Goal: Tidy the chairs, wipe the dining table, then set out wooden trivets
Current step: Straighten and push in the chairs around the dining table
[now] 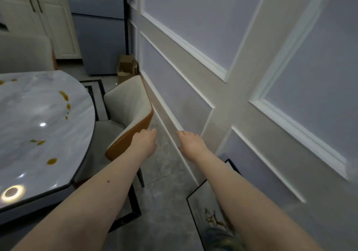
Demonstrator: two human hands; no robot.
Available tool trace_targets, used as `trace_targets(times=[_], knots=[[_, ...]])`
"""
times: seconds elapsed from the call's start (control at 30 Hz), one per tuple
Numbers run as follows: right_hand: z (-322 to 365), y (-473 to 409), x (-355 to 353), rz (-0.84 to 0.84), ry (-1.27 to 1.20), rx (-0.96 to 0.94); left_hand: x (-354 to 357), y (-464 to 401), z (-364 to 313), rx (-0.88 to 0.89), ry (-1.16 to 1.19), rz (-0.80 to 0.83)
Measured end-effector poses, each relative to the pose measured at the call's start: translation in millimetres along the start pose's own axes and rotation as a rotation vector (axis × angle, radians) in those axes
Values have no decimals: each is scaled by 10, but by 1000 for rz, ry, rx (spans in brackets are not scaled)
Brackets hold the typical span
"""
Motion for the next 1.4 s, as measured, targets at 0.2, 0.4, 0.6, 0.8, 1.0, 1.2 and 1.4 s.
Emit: trace_targets(times=[0.2, 0.4, 0.6, 0.8, 1.0, 1.2, 1.4], knots=[[-310, -976, -250, 27, -11, -124, -202, -779, 180, -148, 45, -51], [-423, -2035, -449, 29, 16, -222, -456, -1617, 506, -273, 138, -161], [-349, -2890, -705, 37, 46, -325, -529, -2233, 891, -410, 292, -168], [-154, -3510, -897, 49, 121, -439, -385, -2576, 1107, -514, 406, -15], [206, -4073, -896, 84, 315, -648, -171, -2823, 1285, -542, 561, 118], [564, -4586, -791, 246, 609, -888, -103, -2902, 1512, -629, 803, 369], [677, -4814, -589, 330, 862, -1107, 2, -2829, 1494, -706, 1001, 490]])
Point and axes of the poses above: each hand's wrist, its own y-axis away from the middle knuckle, its own x-axis out of the palm, z = x × y, the point moved 6 cm from there along -y, towards the middle knuckle, and after that the axes turned 11 degrees about z, right-handed, at the moved point
